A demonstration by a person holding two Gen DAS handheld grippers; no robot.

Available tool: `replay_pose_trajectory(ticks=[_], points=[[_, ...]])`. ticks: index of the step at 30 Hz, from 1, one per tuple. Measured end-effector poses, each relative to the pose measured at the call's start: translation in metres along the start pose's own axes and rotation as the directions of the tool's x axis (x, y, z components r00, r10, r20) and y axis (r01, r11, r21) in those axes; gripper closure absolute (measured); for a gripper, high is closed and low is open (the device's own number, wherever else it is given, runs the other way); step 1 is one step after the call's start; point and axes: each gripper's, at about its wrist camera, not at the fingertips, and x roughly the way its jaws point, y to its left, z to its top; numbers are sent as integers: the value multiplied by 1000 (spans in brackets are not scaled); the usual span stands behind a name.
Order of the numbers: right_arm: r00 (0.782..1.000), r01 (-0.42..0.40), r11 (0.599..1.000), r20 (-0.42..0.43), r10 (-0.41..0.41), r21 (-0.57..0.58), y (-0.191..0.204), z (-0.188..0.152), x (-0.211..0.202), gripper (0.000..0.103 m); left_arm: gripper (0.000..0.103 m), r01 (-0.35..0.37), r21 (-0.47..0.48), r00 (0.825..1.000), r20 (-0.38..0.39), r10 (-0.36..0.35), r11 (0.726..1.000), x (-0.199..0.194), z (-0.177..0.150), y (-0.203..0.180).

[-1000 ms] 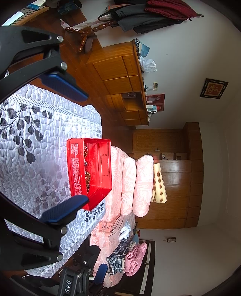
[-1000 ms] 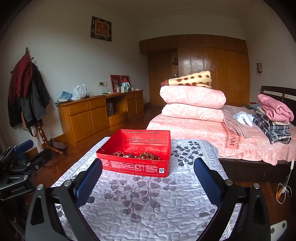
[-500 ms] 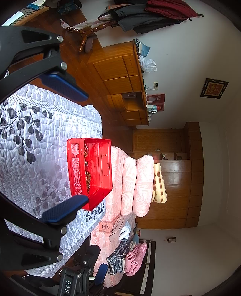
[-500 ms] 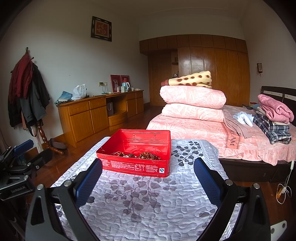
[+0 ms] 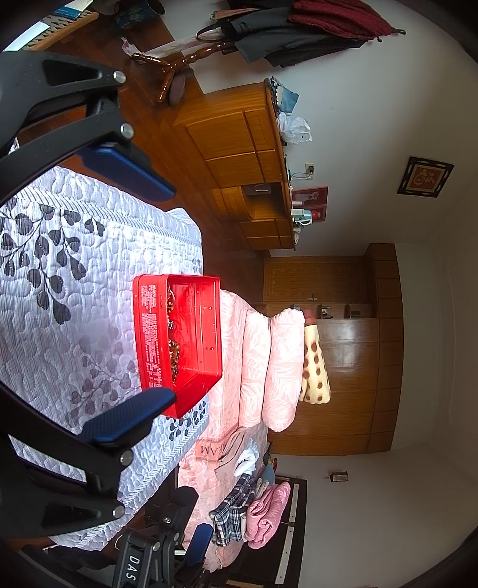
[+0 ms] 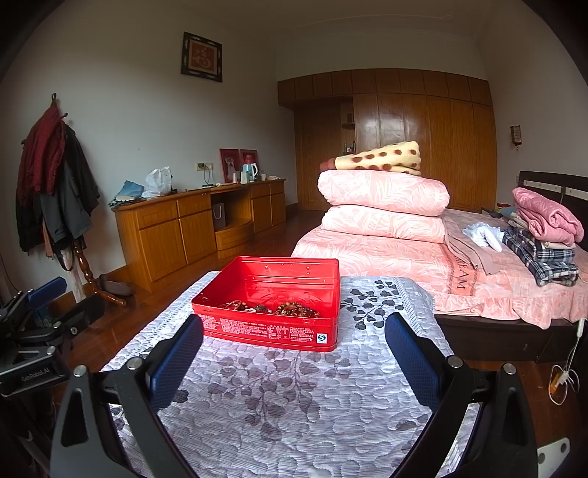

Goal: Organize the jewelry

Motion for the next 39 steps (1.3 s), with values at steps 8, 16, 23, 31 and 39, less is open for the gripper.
replay_pose_trajectory(ticks=[8,16,23,31,39], points=[[1000,1,1000,-1,-1,-1,0,0,0,6,5,2,0,1000,-10,-2,1000,0,0,0],[1000,1,1000,-1,-1,-2,1,-1,1,6,5,1,-10,1000,-16,-1,1000,2,1,3],[1000,3,1000,-9,-3,-4,0,-4,4,6,5,5,-13,1000,-20,-5,1000,3,0,4],[1000,4,1000,-8,-4,-3,-1,-6,6,6,5,8,-13,1000,-17,-8,1000,2,0,2],[1000,6,1000,-2,-6,-4,0,-5,5,6,5,8,-13,1000,-20,-8,1000,2,-1,2]])
